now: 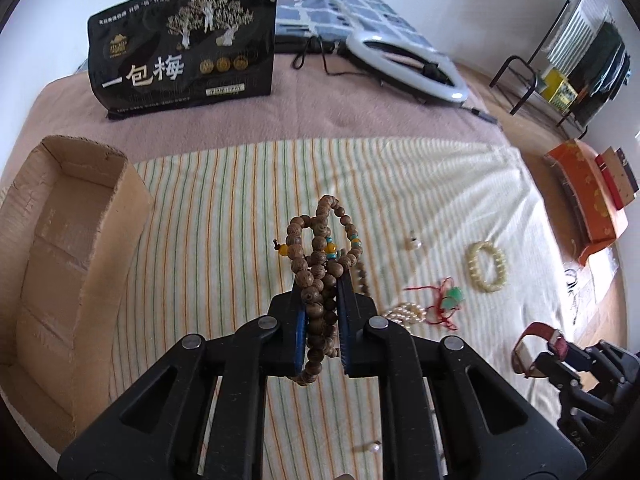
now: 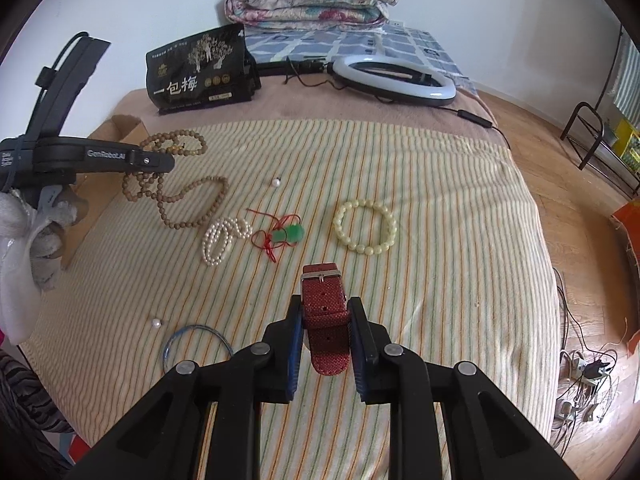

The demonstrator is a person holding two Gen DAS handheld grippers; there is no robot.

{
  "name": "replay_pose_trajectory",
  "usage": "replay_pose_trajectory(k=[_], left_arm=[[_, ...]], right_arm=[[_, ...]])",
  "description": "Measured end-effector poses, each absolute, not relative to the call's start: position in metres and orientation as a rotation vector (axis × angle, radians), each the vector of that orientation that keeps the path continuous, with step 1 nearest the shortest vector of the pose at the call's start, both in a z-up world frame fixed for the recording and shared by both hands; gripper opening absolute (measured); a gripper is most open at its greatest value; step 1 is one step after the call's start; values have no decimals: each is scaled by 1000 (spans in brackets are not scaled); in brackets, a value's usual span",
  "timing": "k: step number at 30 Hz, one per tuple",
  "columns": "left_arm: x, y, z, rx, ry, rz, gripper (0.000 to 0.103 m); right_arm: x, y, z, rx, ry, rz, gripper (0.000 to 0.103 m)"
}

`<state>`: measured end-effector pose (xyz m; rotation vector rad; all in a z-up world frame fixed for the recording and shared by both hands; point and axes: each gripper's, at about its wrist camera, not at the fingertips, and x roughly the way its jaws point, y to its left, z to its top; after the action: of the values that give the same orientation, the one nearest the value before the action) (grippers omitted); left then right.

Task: Organize jewelry
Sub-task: 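Carry the mala with the left tool into the cardboard box and release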

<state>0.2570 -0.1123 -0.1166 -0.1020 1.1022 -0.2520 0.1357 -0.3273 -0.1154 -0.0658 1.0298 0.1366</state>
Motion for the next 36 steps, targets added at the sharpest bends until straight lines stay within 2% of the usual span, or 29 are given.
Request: replay_pose_trajectory(k=[20, 36], left_arm=[[218, -37, -12, -223, 875, -247, 11], [172, 52, 24, -225, 746, -123, 11]], right_arm=[[134, -278, -67, -38, 905, 181, 20], [151, -177, -41, -48, 847, 340, 20]])
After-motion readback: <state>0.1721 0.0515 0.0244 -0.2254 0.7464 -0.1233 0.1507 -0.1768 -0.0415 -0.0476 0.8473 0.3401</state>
